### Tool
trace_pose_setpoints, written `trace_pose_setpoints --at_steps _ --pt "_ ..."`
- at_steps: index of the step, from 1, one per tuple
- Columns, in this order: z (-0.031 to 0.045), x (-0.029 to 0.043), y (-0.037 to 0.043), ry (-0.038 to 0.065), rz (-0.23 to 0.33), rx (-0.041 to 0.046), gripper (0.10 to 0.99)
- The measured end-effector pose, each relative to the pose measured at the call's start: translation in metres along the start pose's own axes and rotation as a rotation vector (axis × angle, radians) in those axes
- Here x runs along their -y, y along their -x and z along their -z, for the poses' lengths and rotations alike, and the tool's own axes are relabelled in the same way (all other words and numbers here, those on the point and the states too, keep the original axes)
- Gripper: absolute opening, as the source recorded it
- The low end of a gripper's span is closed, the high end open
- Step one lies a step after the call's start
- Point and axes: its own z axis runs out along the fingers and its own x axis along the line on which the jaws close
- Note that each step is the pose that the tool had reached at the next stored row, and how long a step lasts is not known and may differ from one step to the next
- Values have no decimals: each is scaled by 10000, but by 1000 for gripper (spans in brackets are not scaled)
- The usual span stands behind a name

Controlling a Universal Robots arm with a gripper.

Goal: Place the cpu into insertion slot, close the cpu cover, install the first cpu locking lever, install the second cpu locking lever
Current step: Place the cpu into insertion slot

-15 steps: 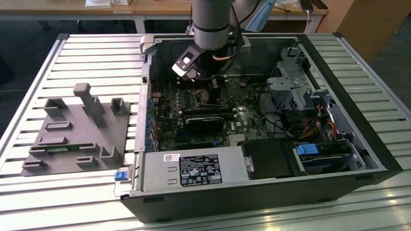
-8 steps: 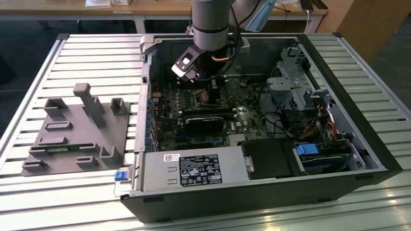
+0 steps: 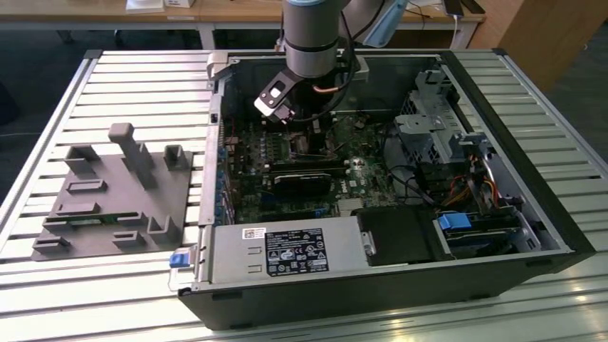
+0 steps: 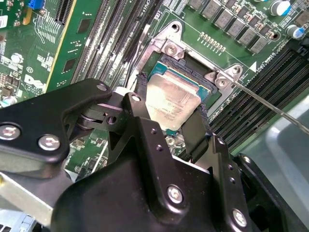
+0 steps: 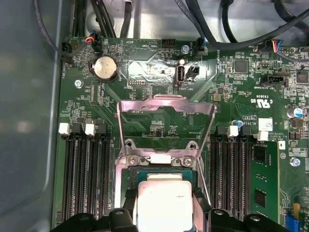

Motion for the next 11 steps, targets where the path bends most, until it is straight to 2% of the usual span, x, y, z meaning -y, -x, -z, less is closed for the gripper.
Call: trace_pose_setpoints --at_steps 11 --pt "-30 2 -2 -1 0 2 537"
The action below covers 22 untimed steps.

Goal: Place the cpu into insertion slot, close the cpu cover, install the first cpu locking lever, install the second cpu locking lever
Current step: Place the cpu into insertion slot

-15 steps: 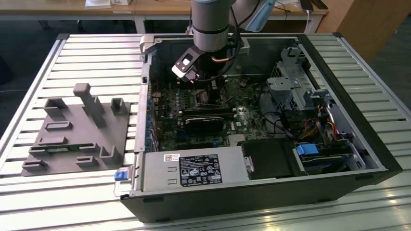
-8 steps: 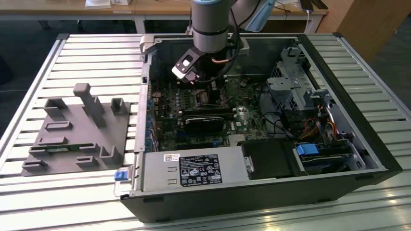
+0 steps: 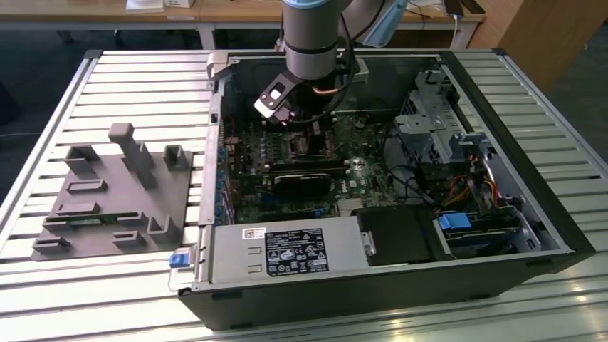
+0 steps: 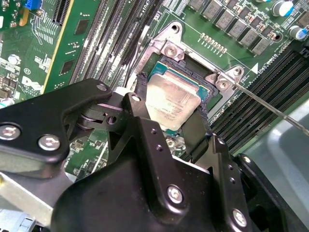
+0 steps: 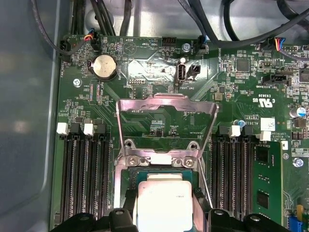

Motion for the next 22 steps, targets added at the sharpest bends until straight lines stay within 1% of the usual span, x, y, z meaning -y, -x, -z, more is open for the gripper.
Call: trace_pose_setpoints --at_steps 7,8,12,17,22 --pt "-5 0 0 1 0 -2 549" --pt "-5 0 0 2 0 -2 612" --pt "-7 0 -8 3 -2 -3 612" --pt "-7 0 -42 1 -1 -2 612" --pt "-11 0 -46 2 -32 -5 612"
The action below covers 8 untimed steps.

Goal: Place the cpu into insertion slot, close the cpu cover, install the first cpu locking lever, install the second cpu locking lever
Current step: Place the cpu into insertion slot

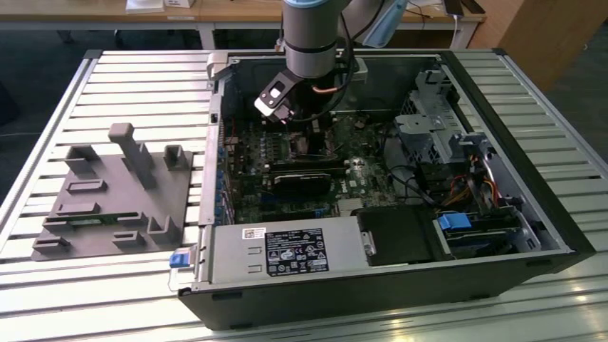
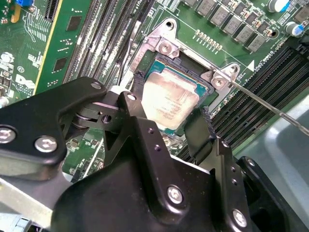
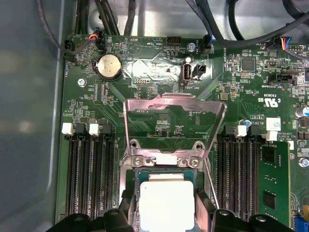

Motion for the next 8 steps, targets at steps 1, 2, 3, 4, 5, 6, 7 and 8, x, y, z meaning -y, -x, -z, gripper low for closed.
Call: trace_pose_setpoints --at_steps 1,2,3,4,5,6,7,8 --pt "-1 0 -2 0 -13 -2 612" --pt "-2 0 -4 0 -28 -3 612" --pt "-2 0 -5 -1 -47 -3 612" --pt "-3 0 -7 -1 -73 -2 612" --pt "-3 0 -9 -2 -102 -2 612" --pt "-3 0 -10 -3 -127 1 612" --pt "-4 0 -10 -3 -151 2 612" --pt "-4 0 -10 -4 -179 4 612"
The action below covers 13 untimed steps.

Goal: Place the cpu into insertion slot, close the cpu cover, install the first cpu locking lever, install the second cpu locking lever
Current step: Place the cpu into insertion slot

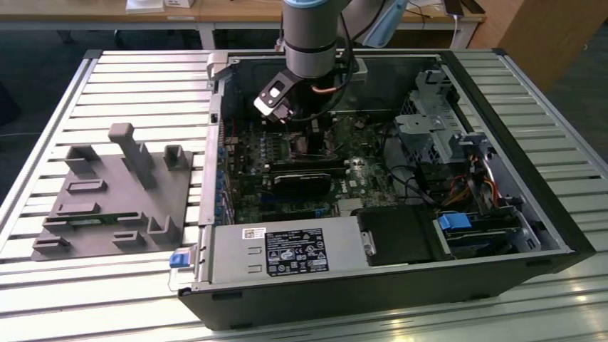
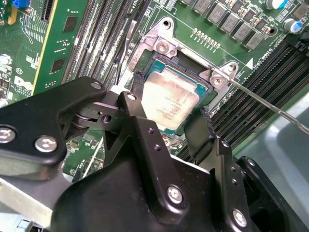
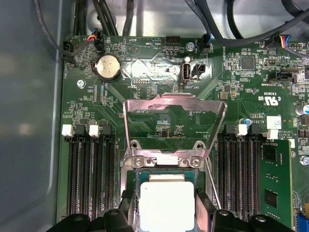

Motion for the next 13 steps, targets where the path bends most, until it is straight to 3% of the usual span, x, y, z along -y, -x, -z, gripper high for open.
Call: trace_pose_setpoints --at_steps 8,13 --pt "1 0 -1 -3 -109 8 612" --pt "53 -4 1 -2 -110 8 612"
